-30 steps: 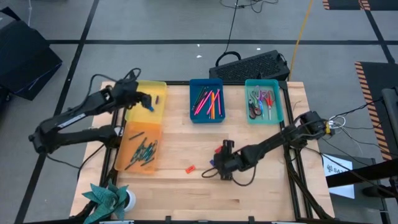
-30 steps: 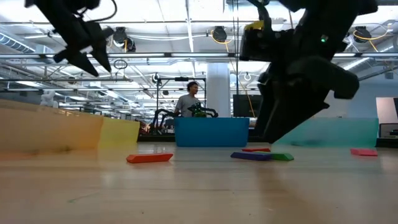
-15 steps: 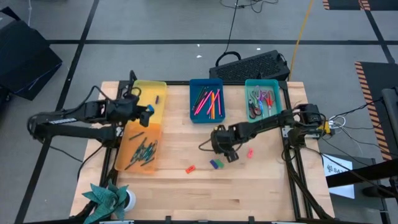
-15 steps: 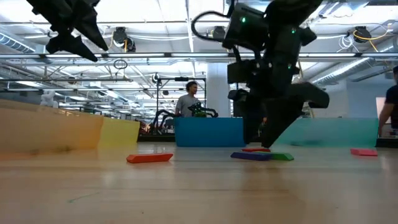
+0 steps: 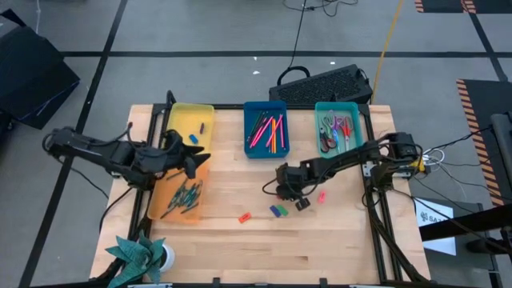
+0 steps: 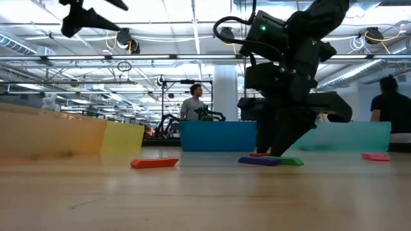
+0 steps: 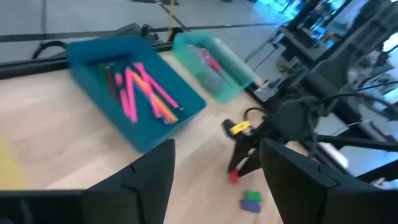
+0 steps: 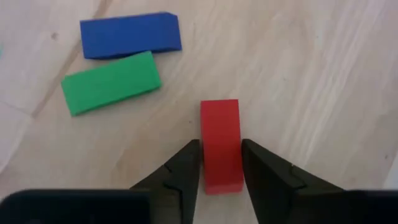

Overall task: Sort crayons/erasers/pens/pencils in bins
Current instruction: Put the red eraser into the yellow bin

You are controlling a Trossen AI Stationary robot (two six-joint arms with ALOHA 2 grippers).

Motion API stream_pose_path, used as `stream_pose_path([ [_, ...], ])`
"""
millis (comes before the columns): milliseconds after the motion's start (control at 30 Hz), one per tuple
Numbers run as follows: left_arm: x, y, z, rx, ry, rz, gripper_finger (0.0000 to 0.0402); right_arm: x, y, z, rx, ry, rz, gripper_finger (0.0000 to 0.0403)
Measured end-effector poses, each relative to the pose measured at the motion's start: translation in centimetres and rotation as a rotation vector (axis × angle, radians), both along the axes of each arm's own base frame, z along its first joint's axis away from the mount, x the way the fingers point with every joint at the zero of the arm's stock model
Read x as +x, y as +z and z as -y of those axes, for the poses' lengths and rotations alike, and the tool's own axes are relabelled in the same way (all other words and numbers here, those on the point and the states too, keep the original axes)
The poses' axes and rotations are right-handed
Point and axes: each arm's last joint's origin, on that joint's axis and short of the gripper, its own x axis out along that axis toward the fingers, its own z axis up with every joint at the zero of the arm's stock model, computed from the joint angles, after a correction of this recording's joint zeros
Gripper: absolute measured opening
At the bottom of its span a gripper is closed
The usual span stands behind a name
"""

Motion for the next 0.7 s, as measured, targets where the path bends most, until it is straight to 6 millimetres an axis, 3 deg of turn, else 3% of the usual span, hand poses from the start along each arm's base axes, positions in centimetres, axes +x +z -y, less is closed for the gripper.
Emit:
stream_pose_path([
  [333, 4.2, -1.4, 1.7, -0.063, 0.004, 0.036, 0.0237, -0.9, -0.8, -0.7, -0.019, 0.008, -0.034, 0.0059],
  [533, 6.3, -3.5, 2.4, -0.166, 0.006, -0.020, 0.0238, -0.9, 1.9, -1.3, -0.076, -0.021, 0.043, 0.0062],
  [700, 7.9, -4.4, 2.6, -0.260, -0.025, -0.010, 0.0262, -1.0, 6.4, -1.6, -0.074, -0.109, 0.230, 0.0059],
])
